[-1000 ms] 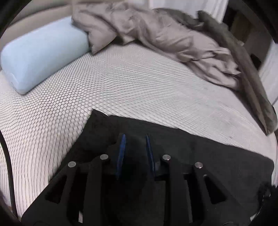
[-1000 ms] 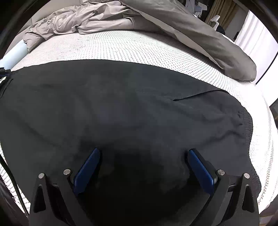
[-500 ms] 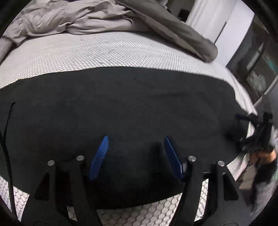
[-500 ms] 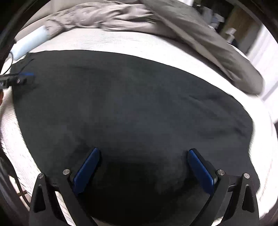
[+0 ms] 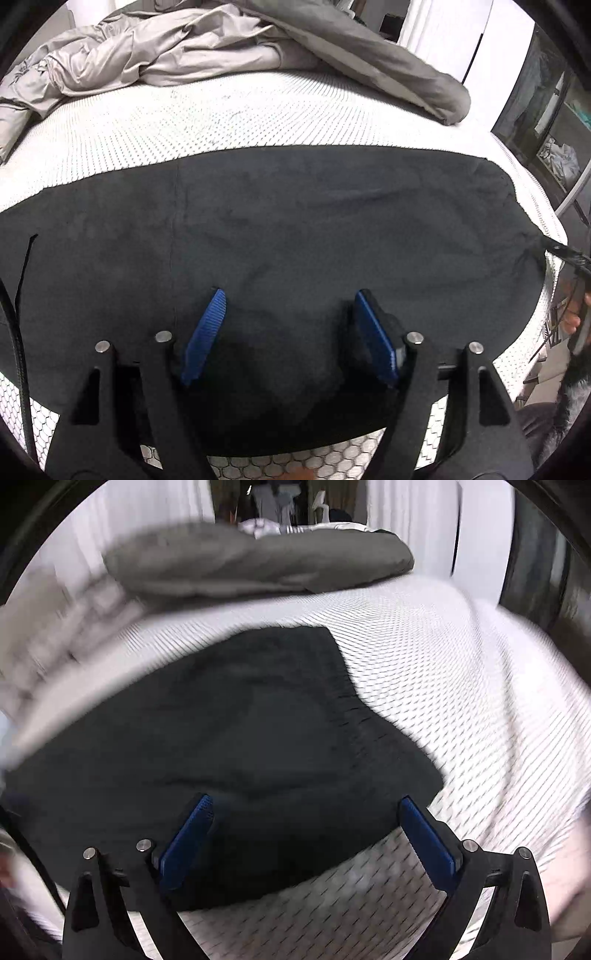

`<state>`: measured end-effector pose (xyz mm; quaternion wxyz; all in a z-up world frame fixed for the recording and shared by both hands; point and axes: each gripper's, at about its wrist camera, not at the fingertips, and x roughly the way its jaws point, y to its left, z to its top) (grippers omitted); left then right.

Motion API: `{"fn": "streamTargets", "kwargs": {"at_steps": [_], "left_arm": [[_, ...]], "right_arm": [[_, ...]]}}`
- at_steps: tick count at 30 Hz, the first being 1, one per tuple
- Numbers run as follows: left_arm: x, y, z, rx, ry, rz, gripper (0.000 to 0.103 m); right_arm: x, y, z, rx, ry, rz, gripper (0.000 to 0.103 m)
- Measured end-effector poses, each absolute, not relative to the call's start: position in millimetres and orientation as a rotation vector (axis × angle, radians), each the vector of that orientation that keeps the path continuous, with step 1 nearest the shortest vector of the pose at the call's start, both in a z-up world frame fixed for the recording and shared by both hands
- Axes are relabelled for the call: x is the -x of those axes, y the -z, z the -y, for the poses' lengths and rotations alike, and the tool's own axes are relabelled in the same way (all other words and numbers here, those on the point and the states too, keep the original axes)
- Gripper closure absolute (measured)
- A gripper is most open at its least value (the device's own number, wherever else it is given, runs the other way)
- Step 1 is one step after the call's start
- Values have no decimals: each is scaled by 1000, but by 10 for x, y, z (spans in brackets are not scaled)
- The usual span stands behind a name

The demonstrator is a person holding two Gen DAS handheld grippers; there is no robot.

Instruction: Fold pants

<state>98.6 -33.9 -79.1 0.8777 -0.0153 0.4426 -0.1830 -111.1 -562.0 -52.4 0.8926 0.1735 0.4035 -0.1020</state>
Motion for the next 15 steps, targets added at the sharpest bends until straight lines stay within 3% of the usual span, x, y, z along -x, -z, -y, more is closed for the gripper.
{"fn": "streamTargets", "kwargs": {"at_steps": [3,4,11,13,15], "left_arm": [[-980,736,326,35,403,-901,12],[-973,731,325,37,408,-904,3],[-964,755,289,44,431,-917,1],[-965,773,278,33,426,-917,1],[-958,773,255,22,416,-912,1]], "right_arm": [[1273,661,5801,-597,149,-832,1],[1277,722,5822,-638,141,-845,1],[1049,851,6141,-803,74,-654,2],[910,864,6260,-795,120,-611,21],[830,875,6292,-774,169,-627,66]]}}
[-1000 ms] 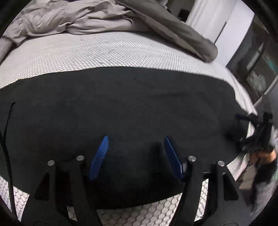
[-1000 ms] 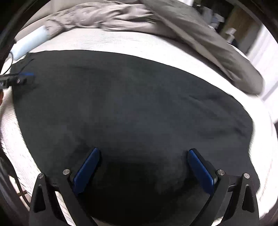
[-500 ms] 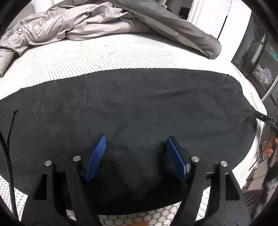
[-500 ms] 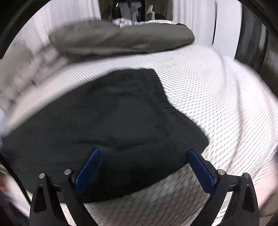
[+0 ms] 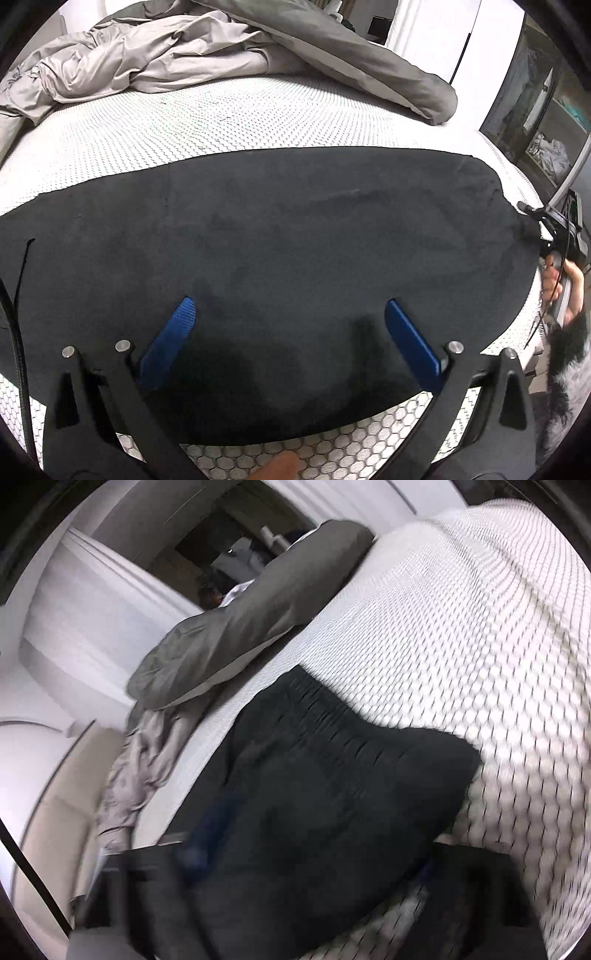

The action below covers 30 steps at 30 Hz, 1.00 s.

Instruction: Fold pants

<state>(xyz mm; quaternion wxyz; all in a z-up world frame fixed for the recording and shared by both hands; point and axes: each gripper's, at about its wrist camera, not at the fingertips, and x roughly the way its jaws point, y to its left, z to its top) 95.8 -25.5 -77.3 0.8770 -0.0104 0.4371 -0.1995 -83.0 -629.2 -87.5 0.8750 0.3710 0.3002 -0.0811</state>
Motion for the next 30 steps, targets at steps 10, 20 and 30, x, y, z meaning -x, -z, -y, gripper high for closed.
{"fn": "streamTargets", "kwargs": {"at_steps": [10,20,30], "left_arm": [[-1015,715,-64,52,347,-885,1],[-1111,687,-618,194,270,-894,1],[-1295,697,-93,312,594,-989,23]], "right_arm": [[496,-40,4590,-414,-271,-628,79],[519,260,3417,-140,-659,-849,24],[564,434,4684,-397,-276,-828,23]]}}
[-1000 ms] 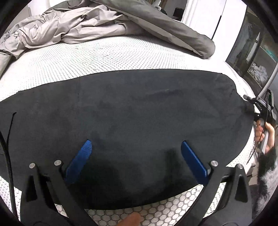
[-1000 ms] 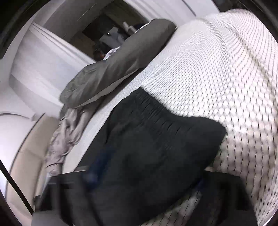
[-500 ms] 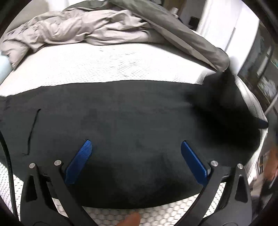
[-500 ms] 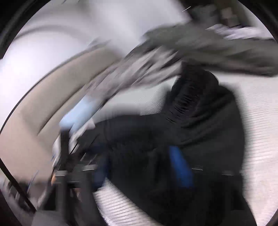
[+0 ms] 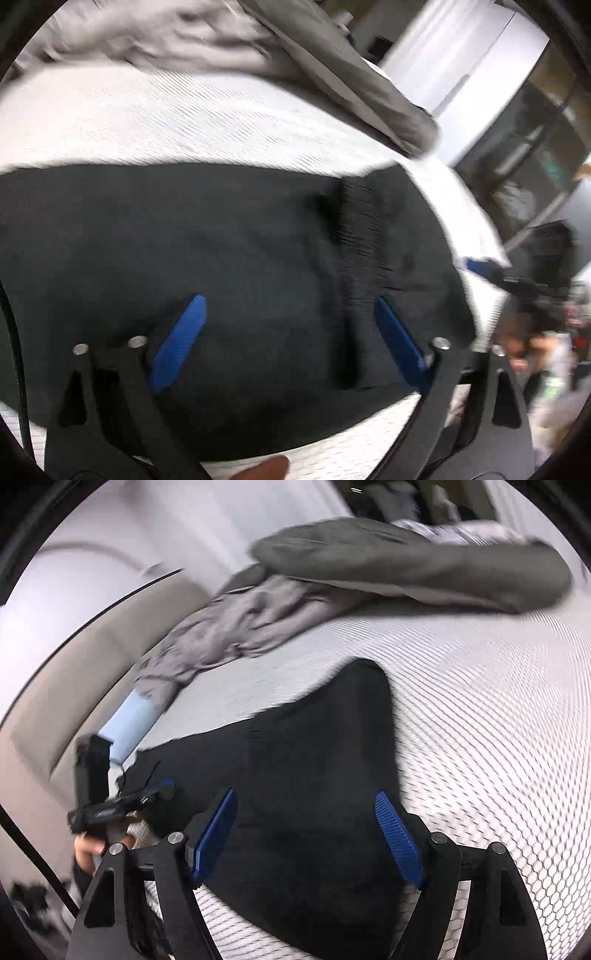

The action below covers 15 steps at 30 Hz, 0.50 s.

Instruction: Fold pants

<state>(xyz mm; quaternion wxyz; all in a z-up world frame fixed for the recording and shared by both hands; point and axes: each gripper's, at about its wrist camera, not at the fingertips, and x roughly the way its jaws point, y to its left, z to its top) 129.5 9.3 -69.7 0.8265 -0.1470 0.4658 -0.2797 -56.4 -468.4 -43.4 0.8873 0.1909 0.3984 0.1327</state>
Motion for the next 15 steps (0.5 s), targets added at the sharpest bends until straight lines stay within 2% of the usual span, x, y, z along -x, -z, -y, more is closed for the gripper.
{"fn": "streamTargets", "kwargs": {"at_steps": [2,5,8,9,10,13,15], "left_arm": [[-1383,804,62,371,676,-1055,27],[-1509,995,226,436,733,-1148,28],[-1595,1050,237,506,751,-1160,29],[-1630,1064,232,544,760,-1166,35],[-1649,1077,228,565,757,-1169,49],[-1672,1122,254,591,720,-1174,72],[-1653,1101,297,570,698,-1153,81]], "right_arm": [[528,558,4742,-423,-269,-865,23],[448,663,4697,-428,-278,-888,23],[346,676,4544,-409,-252,-899,23],[339,694,4537,-403,-250,-901,23],[311,712,4520,-401,-249,-907,23],[203,772,4436,-402,-245,-923,23],[137,815,4396,-402,-241,-934,23]]}}
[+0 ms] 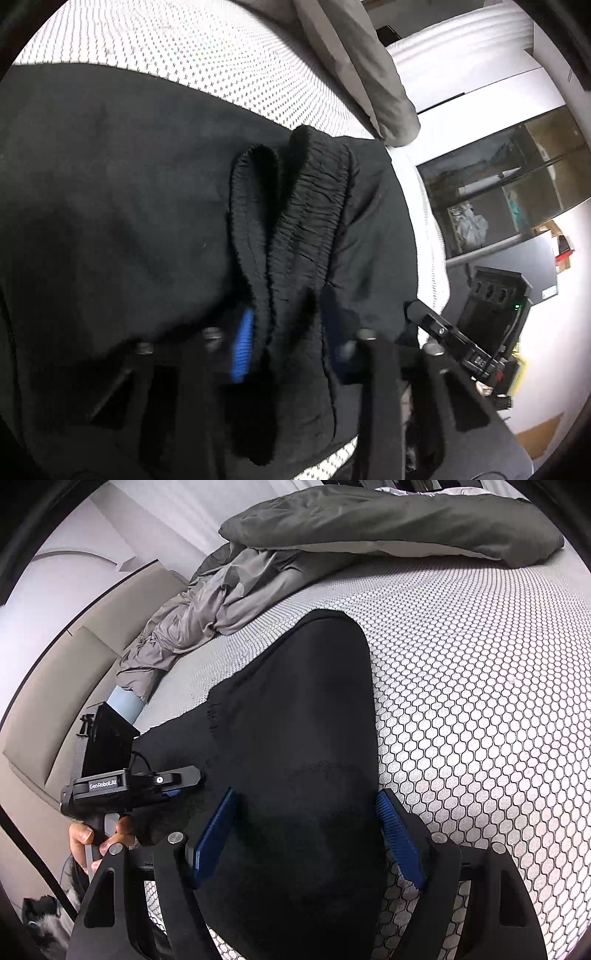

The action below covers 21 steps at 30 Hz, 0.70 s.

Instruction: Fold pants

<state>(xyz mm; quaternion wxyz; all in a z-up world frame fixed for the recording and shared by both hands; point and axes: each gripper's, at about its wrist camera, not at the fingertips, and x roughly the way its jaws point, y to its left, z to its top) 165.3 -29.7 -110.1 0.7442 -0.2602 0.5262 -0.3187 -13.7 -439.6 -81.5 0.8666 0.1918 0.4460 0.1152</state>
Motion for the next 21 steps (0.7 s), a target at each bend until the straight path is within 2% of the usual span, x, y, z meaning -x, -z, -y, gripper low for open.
{"fn": "streamTargets", "kwargs": {"at_steps": [4,6,11,15,18,21], "left_arm": [[-1569,953,387,495,656,-1078,92],[-1473,824,358,454,645,-1028,94],[-1341,518,-33,427,597,-905,96],[-1237,435,-684,410,481,-827,96],[-1354,669,-1012,377,324,-874,94],[-1459,887,-1099,380,285,-963,79]], "right_arm": [[89,849,4354,-391,-231,-944,23],[73,843,4328,-391,-227,-940,23],[-10,763,4135,-374,-250,-913,23],[-89,755,3960,-353,-279,-926,23],[-149,800,3844,-328,-283,-960,23],[-185,838,3768,-311,-288,-986,23]]}}
